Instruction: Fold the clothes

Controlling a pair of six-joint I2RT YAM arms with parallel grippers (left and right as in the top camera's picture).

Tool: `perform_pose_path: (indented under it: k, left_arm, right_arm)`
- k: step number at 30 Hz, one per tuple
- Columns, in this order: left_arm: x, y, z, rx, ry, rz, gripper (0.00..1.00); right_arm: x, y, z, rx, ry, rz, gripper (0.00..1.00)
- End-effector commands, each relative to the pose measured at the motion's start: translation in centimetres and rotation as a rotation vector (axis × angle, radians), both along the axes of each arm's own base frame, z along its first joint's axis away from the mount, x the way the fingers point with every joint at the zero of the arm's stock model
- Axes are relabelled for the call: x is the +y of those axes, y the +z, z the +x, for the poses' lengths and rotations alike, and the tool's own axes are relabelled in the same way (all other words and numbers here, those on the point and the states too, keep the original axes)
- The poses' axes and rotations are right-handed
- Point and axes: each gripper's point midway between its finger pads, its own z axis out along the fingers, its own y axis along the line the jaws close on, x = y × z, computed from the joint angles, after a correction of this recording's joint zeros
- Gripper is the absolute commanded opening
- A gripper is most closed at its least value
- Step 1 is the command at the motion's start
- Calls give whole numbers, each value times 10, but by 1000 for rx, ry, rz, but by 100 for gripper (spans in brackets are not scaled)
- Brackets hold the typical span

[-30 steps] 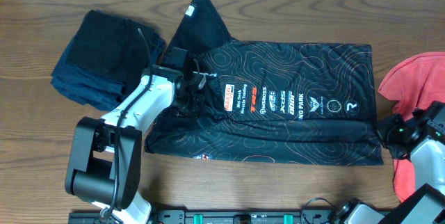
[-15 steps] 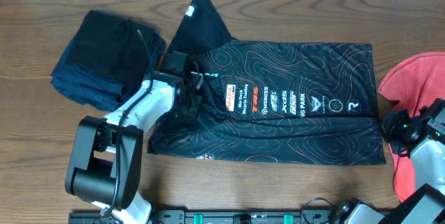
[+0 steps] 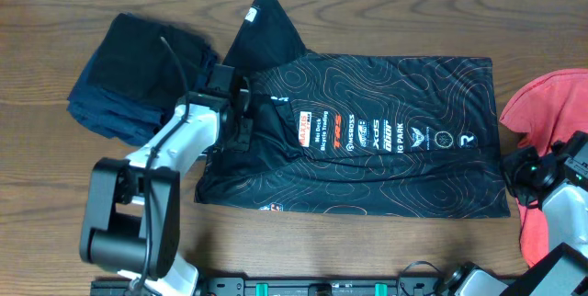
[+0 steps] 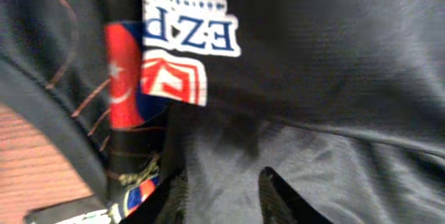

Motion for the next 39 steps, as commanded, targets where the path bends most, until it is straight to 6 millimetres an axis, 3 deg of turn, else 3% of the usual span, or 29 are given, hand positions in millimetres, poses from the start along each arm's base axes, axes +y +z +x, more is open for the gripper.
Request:
perform_pose_path:
  k: [1,5,13,15,18,20,24,33,36,39]
  left_arm:
    - [-2,29,9,-84,21,-27,47]
    - [-2,32,11,-101,19,-30,60]
    - [-5,0,24,-84,5,-22,64]
    - [-6,-9,29,-85,5,-23,63]
    - [-8,-12,41,-125,8,-32,45]
    - [-11,-7,54,-179,8,-44,40]
    - [-15,4,73,-259,12,-63,39]
    - [-17,46,79,-315,11,-76,82]
    - [-20,61,87,-371,8,-95,84]
    - [-37,64,91,-385,-28,-188,79]
  right_arm:
    - [14,6,3,-18,113,9,29]
    - [22,-8,-29,136,97,37,29]
    - [35,-19,-61,276,91,86,25]
    - [38,-22,-66,289,96,95,25]
    - [38,-29,-74,319,90,82,25]
    - [36,-35,-81,346,82,62,25]
    - [33,-44,-88,367,73,28,24]
    - [30,-44,-85,354,71,17,25]
    - [30,-44,-84,350,71,15,25]
    - [29,-44,-83,348,71,13,25]
